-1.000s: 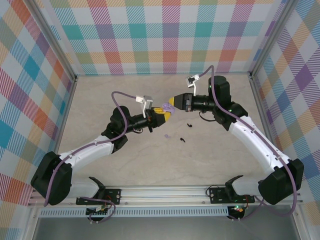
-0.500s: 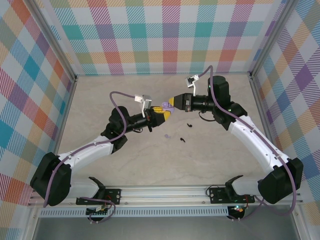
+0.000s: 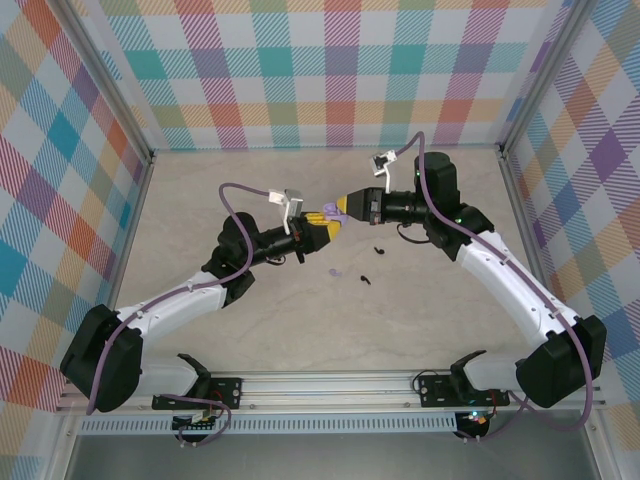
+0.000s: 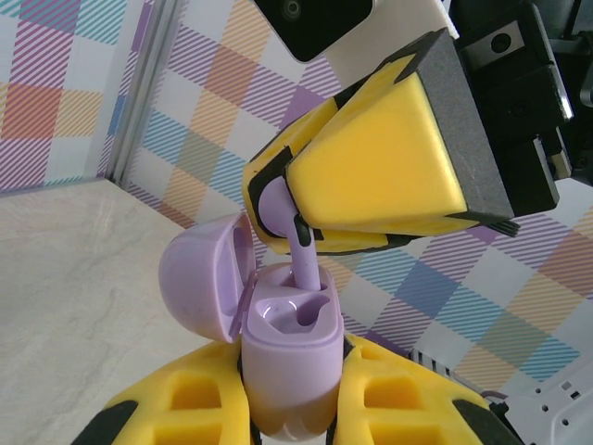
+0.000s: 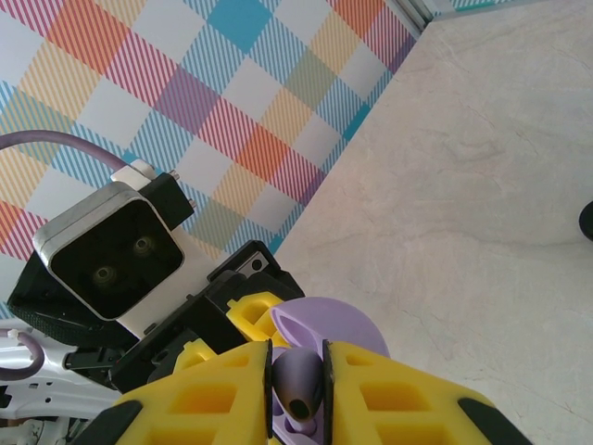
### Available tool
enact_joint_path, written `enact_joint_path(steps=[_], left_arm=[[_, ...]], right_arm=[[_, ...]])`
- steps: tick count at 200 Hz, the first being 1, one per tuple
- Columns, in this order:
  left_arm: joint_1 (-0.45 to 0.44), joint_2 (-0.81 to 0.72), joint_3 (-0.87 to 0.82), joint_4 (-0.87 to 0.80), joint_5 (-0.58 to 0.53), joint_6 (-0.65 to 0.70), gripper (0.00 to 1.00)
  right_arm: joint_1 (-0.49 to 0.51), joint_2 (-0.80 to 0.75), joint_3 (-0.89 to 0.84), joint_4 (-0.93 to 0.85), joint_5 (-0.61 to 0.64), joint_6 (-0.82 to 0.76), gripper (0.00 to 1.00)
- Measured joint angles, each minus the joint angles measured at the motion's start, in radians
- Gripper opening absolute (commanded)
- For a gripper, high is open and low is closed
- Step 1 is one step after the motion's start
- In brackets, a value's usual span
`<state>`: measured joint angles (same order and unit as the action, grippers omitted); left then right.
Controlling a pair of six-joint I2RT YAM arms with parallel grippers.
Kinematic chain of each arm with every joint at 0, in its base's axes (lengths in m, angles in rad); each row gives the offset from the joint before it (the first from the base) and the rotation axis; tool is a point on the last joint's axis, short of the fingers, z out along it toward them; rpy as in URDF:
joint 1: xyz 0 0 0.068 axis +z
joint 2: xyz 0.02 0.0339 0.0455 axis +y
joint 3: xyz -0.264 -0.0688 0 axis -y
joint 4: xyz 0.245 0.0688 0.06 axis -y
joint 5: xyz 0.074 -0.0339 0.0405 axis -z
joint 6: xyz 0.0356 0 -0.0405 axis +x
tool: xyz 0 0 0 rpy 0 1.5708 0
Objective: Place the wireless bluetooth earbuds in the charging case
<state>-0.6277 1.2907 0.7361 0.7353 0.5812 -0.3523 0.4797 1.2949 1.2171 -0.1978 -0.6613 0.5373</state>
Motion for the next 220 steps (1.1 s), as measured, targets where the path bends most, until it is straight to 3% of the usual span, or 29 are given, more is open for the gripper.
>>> enact_joint_path(steps=[65,160,220], left_arm=[[0.0,-0.005,-0.003,0.0,-0.021,0.0,0.15],[-0.001,-0.017,-0.007,-0.033,-0.022,0.013,0.15],[-0.002,-0.106,-0.007,-0.155,-0.028,0.089,0.15]], right_arm=[[0.003,0.0,0.0,-0.025,0.011,-0.014,0.22],[0.005,0.0,0.028,-0.108,0.048,-0.065,0.44],[0.005,-0.04,0.044,-0.229,0.26,-0.082,0.45]])
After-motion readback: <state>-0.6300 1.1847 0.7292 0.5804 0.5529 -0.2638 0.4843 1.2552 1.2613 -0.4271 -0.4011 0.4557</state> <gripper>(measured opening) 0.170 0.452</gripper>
